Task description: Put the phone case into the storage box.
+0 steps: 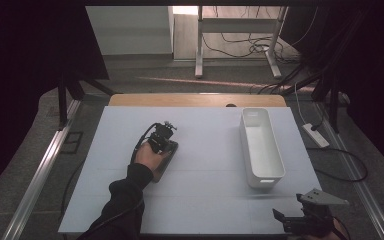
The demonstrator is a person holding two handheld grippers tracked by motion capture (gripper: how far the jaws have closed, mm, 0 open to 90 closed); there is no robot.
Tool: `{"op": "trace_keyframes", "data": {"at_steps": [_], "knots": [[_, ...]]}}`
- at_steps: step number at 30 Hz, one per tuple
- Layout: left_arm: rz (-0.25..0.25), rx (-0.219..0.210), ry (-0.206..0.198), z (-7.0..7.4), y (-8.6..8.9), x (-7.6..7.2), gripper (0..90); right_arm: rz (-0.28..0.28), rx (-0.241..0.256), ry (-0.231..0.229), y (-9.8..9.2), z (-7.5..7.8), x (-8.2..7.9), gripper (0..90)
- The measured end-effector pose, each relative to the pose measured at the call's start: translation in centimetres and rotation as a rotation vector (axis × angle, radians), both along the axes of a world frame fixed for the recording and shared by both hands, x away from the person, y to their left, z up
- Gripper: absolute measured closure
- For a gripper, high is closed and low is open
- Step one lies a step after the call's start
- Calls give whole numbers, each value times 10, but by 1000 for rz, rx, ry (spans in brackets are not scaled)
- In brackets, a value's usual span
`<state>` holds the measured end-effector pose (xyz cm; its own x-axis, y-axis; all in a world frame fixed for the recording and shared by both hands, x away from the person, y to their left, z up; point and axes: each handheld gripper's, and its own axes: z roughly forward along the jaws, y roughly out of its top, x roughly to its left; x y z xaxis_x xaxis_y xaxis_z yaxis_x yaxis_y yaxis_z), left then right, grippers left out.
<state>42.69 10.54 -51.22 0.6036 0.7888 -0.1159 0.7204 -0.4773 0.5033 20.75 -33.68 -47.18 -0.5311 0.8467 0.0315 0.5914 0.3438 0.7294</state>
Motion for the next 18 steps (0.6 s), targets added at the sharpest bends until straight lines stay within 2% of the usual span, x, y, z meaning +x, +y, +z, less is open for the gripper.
{"op": "trace_keyframes", "data": {"at_steps": [5, 8, 12, 15, 16, 17, 18], "knots": [[-4, 1, 0, -1, 1, -2, 887, 0, 1, 2, 0, 0, 0, 24], [9, -19, -12, 6, 7, -2, 886, -1, 1, 0, 0, 0, 0, 25], [3, -17, -31, 19, 14, -6, 882, -2, 1, 2, 0, 0, 0, 25], [-1, -15, -37, 27, 18, -11, 839, -2, -2, 3, 0, 0, 0, 25], [4, -10, -38, 30, 21, -13, 811, 0, -2, 2, 1, 0, 0, 25], [4, -10, -38, 30, 21, -13, 737, 0, -2, 2, 1, 0, 0, 25], [12, -8, -36, 31, 24, -14, 737, 0, -4, 1, 1, 0, 0, 25]]}}
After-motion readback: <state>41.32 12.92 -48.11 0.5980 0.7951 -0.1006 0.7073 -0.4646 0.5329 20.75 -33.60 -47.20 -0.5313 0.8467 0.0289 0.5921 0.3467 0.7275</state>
